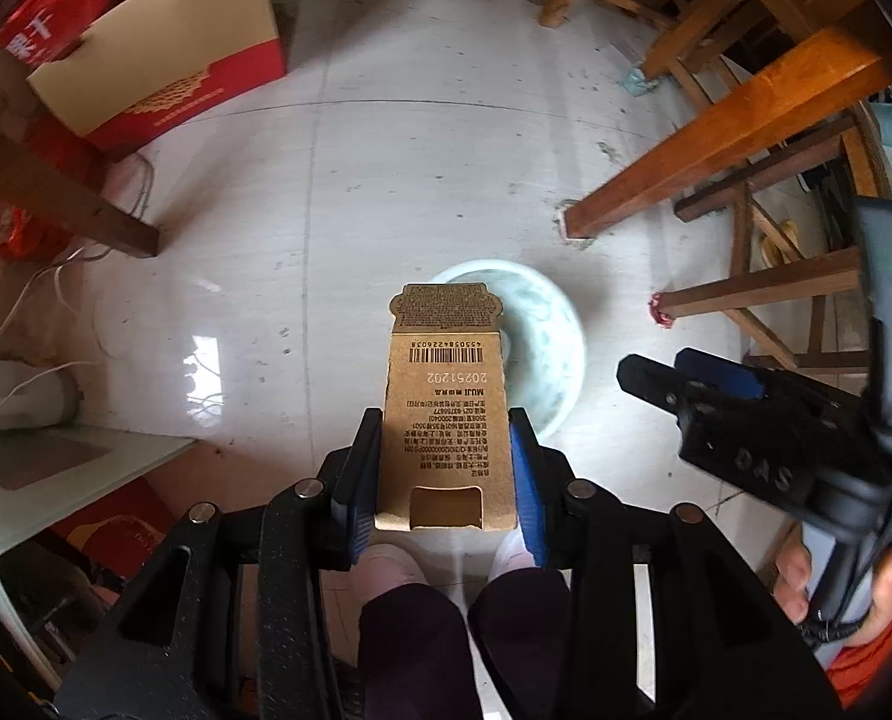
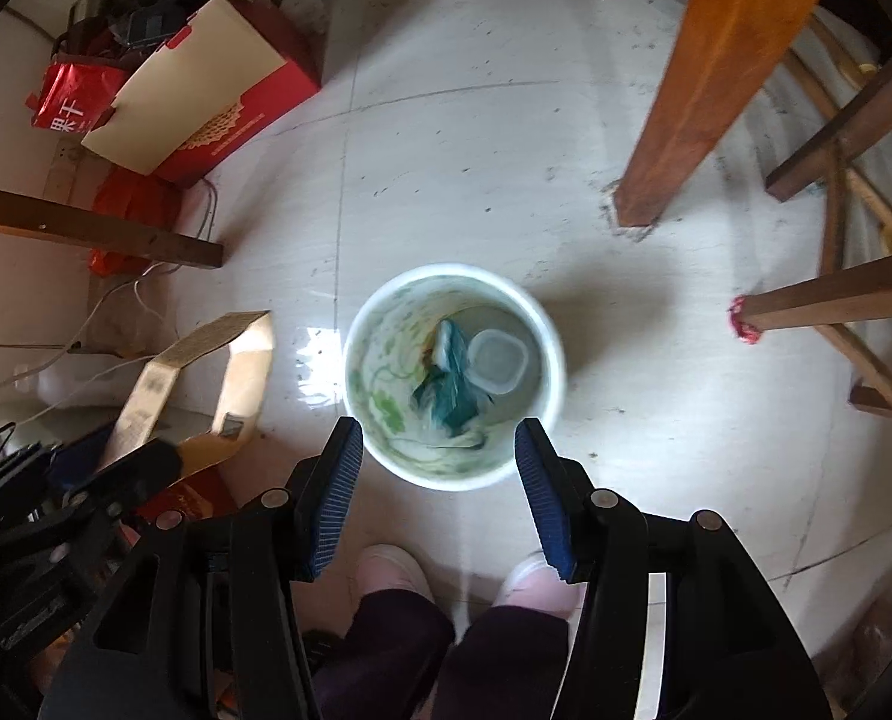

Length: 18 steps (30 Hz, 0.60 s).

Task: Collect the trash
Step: 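Open both tools to drop the cardboard and green bag into the bowl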

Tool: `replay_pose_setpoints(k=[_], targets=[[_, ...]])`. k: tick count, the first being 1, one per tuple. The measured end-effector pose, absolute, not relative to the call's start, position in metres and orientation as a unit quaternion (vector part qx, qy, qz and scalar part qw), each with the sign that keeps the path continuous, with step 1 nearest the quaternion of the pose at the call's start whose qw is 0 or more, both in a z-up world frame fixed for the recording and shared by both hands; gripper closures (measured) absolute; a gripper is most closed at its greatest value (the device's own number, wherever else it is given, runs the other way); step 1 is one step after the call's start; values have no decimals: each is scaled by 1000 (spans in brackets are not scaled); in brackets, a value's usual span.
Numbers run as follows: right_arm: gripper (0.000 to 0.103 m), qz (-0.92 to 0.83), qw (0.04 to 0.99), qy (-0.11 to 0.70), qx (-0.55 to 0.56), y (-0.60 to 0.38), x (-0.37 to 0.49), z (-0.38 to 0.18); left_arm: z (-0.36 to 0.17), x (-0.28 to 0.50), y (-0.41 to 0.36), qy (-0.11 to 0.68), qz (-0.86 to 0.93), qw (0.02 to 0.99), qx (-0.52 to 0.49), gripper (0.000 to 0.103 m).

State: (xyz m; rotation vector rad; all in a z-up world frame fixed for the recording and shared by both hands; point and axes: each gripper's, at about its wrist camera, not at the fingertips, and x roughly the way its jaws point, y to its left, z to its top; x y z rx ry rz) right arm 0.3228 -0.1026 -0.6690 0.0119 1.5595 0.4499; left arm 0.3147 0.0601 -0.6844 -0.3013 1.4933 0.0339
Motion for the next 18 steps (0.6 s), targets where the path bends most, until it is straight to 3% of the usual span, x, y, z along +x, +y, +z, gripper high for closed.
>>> replay_pose_setpoints(k=[3,5,6,12,18], targets=[[54,199,696,690,14,-114,324,-647,-686,325,50,688,2,712,-142,61],[54,196,700,686,22,-121,327,-638,-685,331,43,694,1,705,-146,49],[54,195,702,685,25,-124,327,-632,-682,333,40,694,2,705,-147,48],[54,190,710,677,40,-134,331,-599,-651,336,33,688,0,712,-141,47],[54,199,720,664,36,-133,329,-545,-583,331,31,676,1,726,-126,47]])
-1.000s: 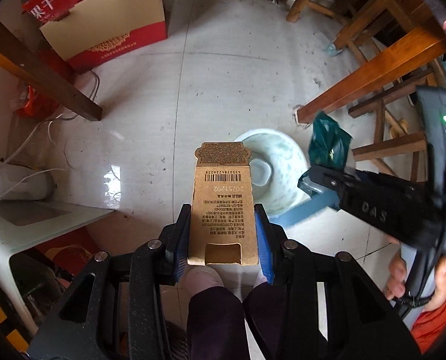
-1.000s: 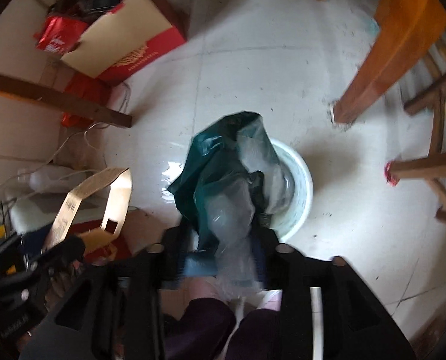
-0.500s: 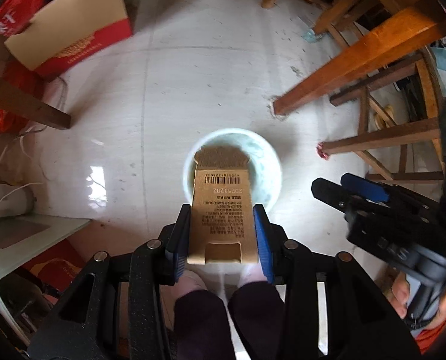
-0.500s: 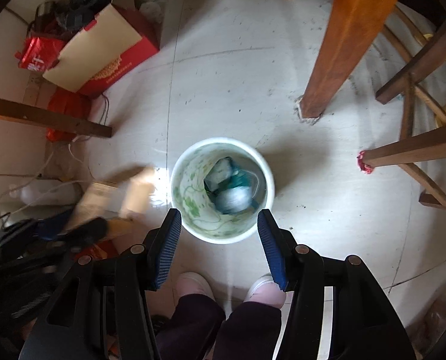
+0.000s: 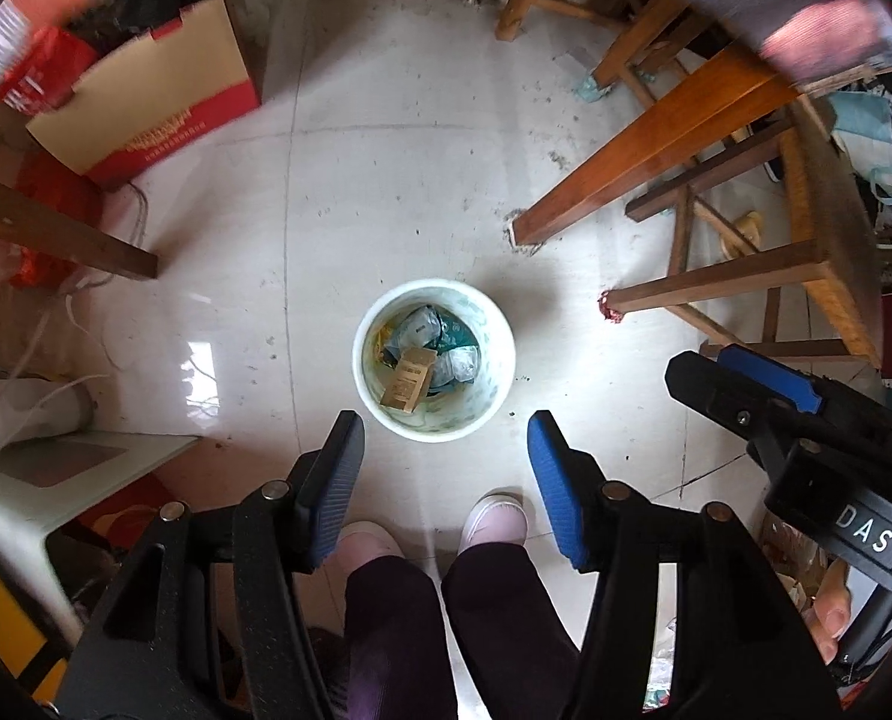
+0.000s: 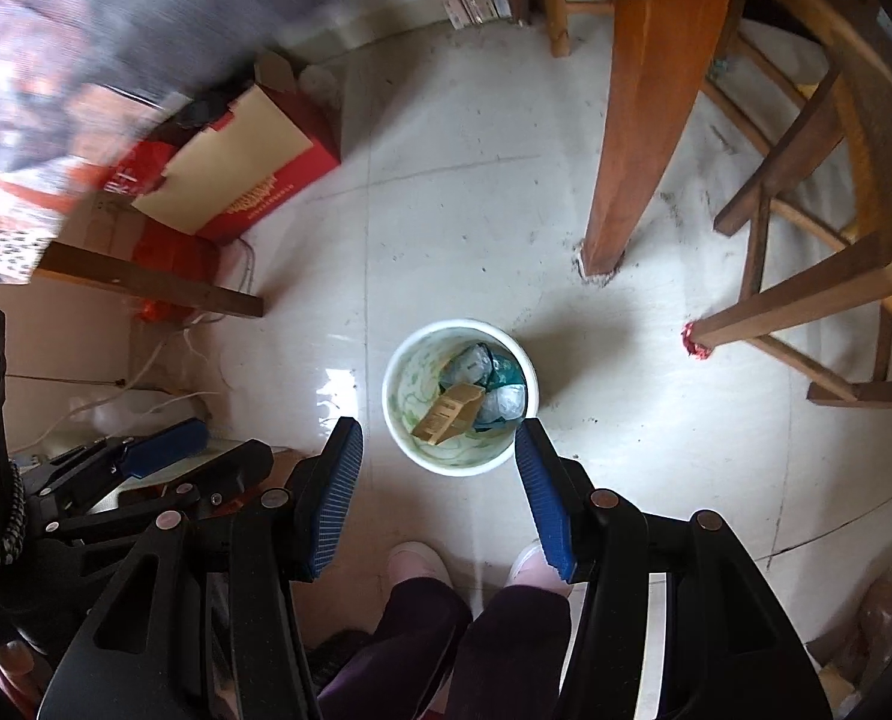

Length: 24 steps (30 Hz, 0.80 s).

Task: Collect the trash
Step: 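Open both tools to drop the cardboard and green bag into the bowl, then move both tools back toward the table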

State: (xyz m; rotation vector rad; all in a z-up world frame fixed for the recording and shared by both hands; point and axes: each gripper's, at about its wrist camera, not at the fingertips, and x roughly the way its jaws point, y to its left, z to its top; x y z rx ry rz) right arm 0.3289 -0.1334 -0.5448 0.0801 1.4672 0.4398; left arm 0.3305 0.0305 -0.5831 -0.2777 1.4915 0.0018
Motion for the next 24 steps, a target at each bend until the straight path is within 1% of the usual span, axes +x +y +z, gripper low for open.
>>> replay_pose_setpoints(k=[2,8,13,16,19,24], targets=[[54,204,724,658,36,-133,328,-520,-559,328,31,672,1,731,-122,47],[54,218,747,628,32,-128,319,-432,-464,317,38,645,3,757,-107,47],[54,220,770,597,39,-129,306,-355,-371,306,50,601,4,791,-111,47],[54,218,786,576,45,-130,293,-311,-325,301,54,578,1,809,-111,47],[54,216,806,549,52,-129,277,-265,-273,289,60,547,-8,830,-104,47],[54,219,842,490,51,-126,252,-192,-202,271,65,500,-21,861,-91,47]])
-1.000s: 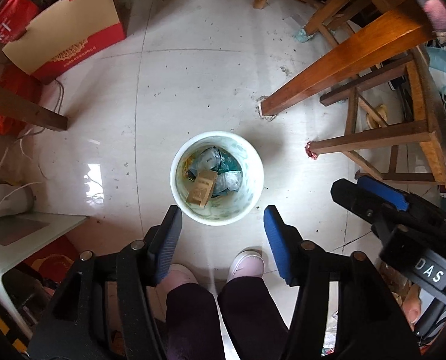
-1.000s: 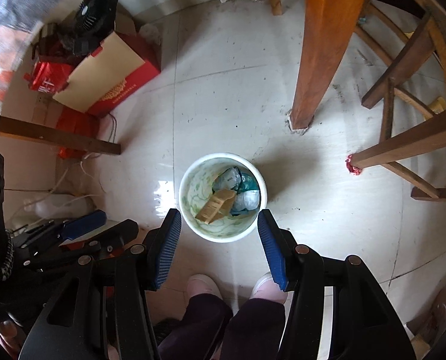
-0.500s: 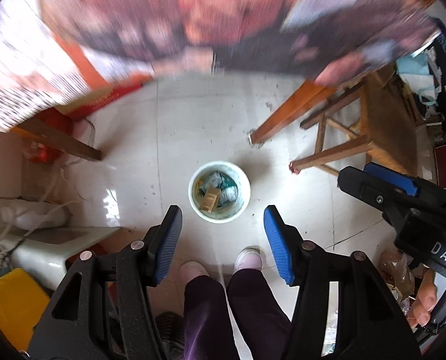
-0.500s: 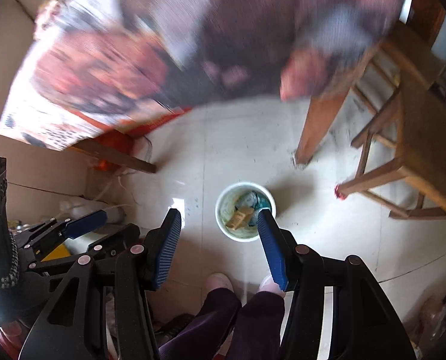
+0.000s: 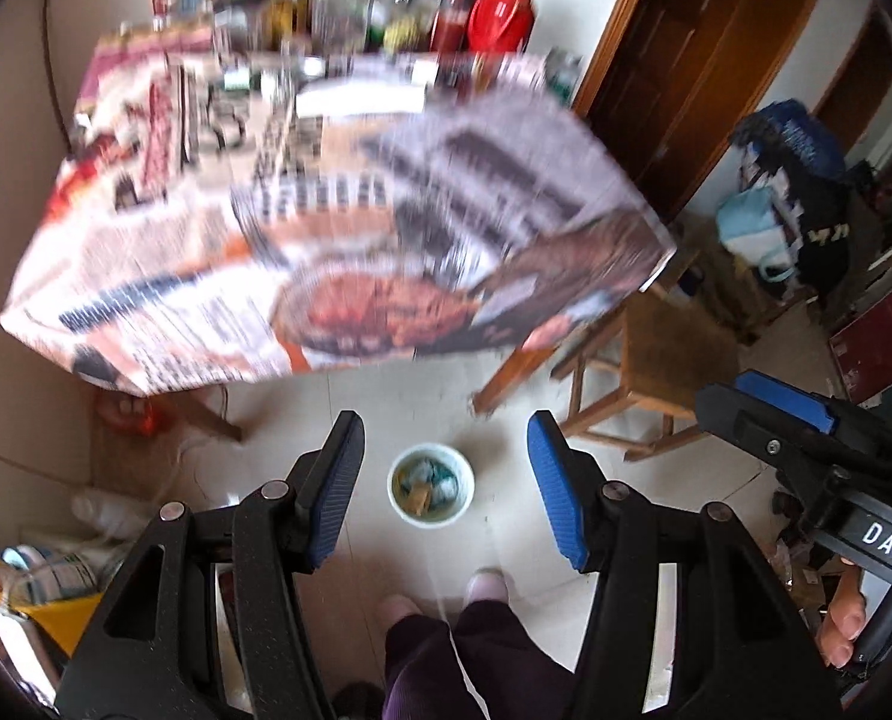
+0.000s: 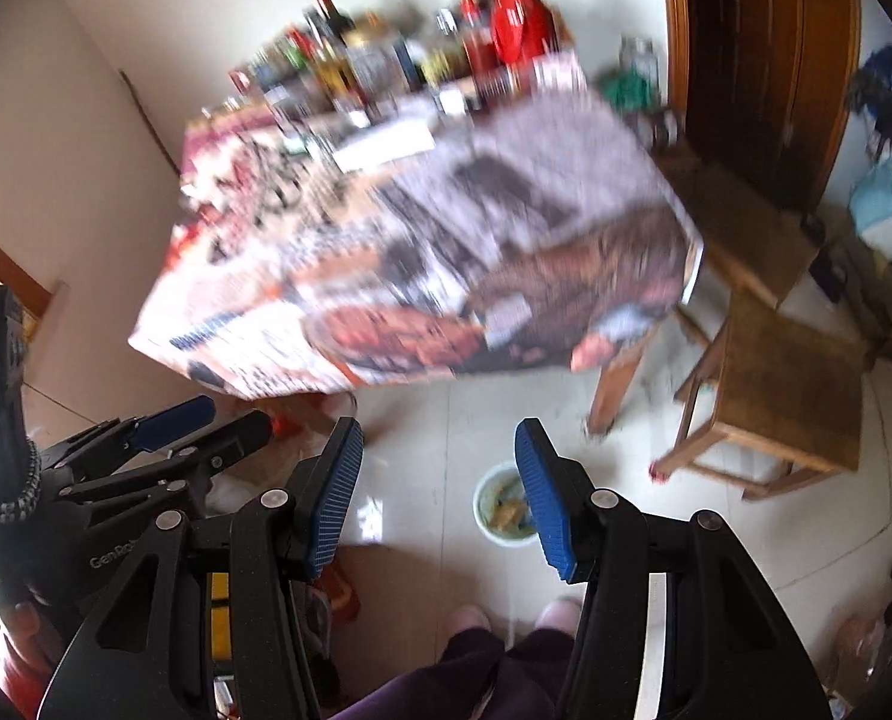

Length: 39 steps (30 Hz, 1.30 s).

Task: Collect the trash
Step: 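Move both tools back toward the table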

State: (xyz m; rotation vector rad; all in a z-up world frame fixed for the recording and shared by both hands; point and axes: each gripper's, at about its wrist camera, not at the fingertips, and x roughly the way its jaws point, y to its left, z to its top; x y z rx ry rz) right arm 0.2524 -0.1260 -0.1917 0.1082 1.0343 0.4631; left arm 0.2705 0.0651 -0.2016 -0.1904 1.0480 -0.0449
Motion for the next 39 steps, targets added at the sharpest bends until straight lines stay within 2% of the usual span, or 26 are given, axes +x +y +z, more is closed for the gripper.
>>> replay_pose_setpoints(k=[9,10,12,15,17,18,21,39], targets=[[53,214,898,382,36,-117,220,-103,-114,231,76,420,-42,904,-74,45],[51,214,902,373,36,-117,218,-97,-104,227,78,408,-44,909,-70,44],[39,209,912,350,37,-118,213,-86,-91,223,79,390,-43,918,-63,40],[33,206,923,323,38,-121,211,-74,-73,219,81,364,-35,929,-59,26],[29,202,927,313,41,-124,217,-68,-65,221,82,354,-30,933,-59,11],[25,200,929,309,43,-125,219,-66,-61,224,82,347,-26,936,-59,10],[17,194,933,300,49,-132,234,-64,-56,240,78,342,-19,938,-53,9],[17,248,924,291,10,-176,396,-54,-40,409,36,321,50,942,-86,9]])
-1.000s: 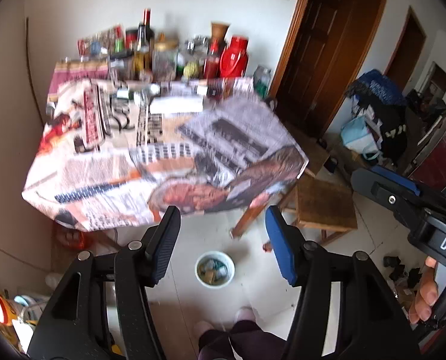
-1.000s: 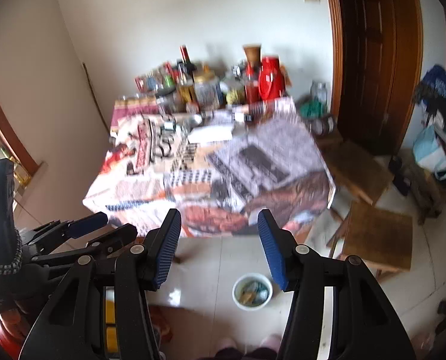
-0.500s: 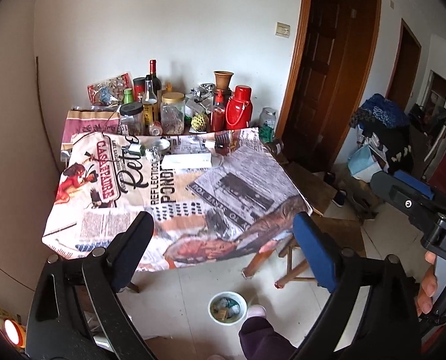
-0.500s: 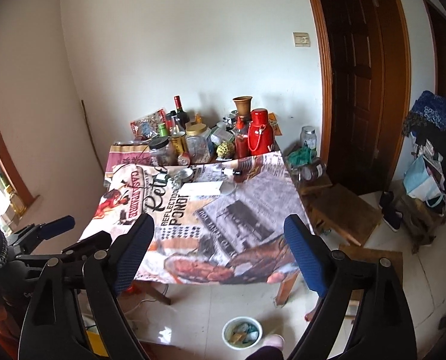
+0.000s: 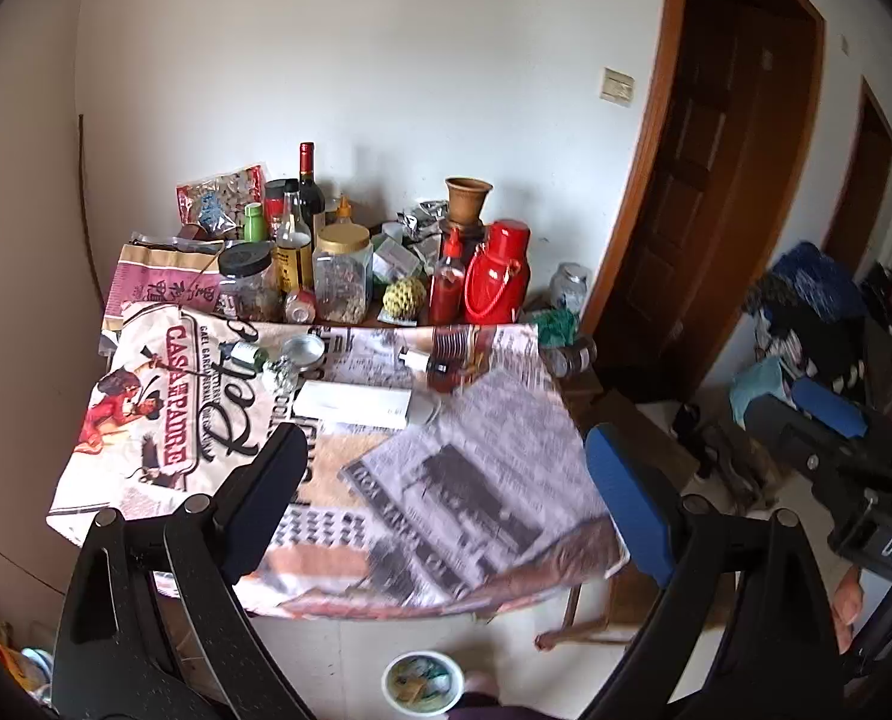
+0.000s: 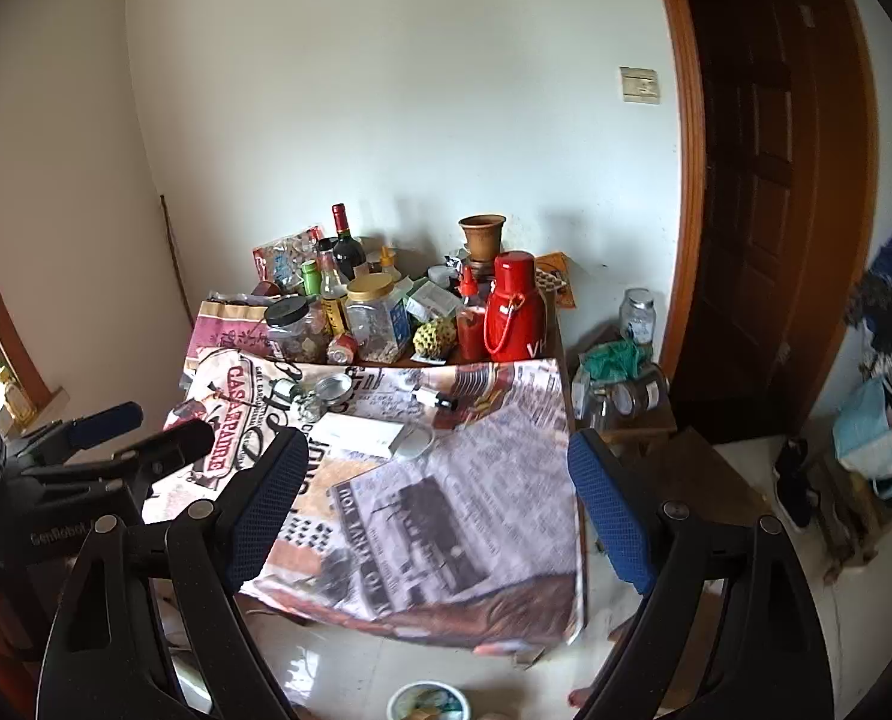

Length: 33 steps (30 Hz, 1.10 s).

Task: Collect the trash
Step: 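Move both tools back toward the table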

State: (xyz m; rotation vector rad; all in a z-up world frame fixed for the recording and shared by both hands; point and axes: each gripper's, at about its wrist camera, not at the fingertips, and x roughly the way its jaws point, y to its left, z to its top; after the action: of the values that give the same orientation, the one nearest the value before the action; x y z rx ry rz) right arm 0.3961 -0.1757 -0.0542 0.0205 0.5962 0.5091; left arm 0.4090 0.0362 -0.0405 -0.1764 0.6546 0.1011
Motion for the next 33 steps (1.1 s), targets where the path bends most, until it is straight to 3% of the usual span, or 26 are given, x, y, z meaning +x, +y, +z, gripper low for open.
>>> replay_pose_setpoints(k=[9,17,24,33], targets=[[17,254,910,327,4,-178,453,-75,-56,465,29,343,81,932,-91,8],[17,233,902,363,6,-154,497,-99,-93,525,67,392,90,909,-113,5],[17,186,892,410,49,-132,537,-128,-157,611,127,468,112,857,-186,5],[17,145,865,479,45,-110,579,-181,-264,688,144,569,120,795,-172,5]])
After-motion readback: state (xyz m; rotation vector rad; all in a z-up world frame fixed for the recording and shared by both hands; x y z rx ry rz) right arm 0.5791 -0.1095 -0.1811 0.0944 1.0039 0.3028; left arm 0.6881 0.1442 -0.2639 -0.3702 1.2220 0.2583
